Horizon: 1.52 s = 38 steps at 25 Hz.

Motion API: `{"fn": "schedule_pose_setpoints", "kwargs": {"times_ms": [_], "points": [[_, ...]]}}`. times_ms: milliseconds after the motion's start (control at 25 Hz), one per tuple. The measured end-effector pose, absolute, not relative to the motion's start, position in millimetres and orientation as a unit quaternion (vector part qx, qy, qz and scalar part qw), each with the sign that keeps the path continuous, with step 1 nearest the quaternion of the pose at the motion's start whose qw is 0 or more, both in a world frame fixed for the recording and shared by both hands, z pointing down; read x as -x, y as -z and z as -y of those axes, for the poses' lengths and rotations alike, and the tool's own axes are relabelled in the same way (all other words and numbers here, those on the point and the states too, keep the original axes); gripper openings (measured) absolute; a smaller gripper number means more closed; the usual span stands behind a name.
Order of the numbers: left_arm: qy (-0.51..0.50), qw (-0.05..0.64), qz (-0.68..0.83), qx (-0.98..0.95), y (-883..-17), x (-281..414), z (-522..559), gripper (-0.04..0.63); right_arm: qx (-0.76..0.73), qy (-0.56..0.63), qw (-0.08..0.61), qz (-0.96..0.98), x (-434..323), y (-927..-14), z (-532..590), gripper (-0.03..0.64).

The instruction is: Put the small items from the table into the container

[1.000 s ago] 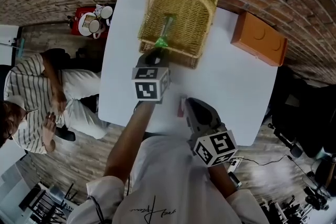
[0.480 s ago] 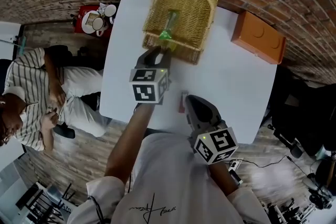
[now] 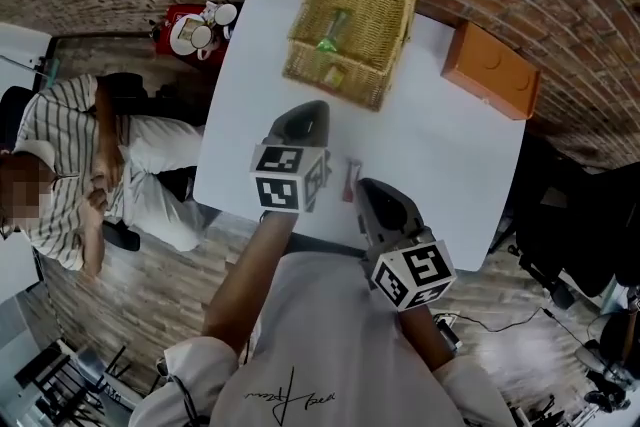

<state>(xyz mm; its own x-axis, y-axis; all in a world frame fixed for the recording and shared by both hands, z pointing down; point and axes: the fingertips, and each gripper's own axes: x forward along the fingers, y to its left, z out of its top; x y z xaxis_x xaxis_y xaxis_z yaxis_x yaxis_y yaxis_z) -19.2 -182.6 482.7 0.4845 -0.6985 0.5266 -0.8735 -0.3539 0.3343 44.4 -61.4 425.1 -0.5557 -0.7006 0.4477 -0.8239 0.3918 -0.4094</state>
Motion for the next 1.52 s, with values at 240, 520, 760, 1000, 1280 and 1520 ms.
{"fn": "schedule_pose_setpoints", "kwargs": {"times_ms": [240,520,760,1000,1280,1520], "points": [[-0.127,0.292,0.495,-0.809,-466,22,151,0.011,-0.45,-0.282,0.094,0.842,-43,-413,46,0.023],[-0.11,0.272,0.504,-0.812,-442,22,111,0.011,-0.446,-0.255,0.082,0.854,-46,-395,22,0.023],[-0.095,0.261,0.507,-0.816,-425,14,83,0.011,-0.443,-0.238,0.07,0.862,-53,-382,4,0.023],[-0.083,0.256,0.508,-0.818,-412,8,56,0.011,-0.442,-0.231,0.056,0.865,-59,-373,-16,0.023],[-0.07,0.258,0.504,-0.821,-410,1,26,0.009,-0.436,-0.224,0.058,0.869,-64,-375,-47,0.023],[-0.046,0.273,0.498,-0.822,-408,0,7,0.009,-0.434,-0.226,0.06,0.87,-65,-377,-67,0.023]]}}
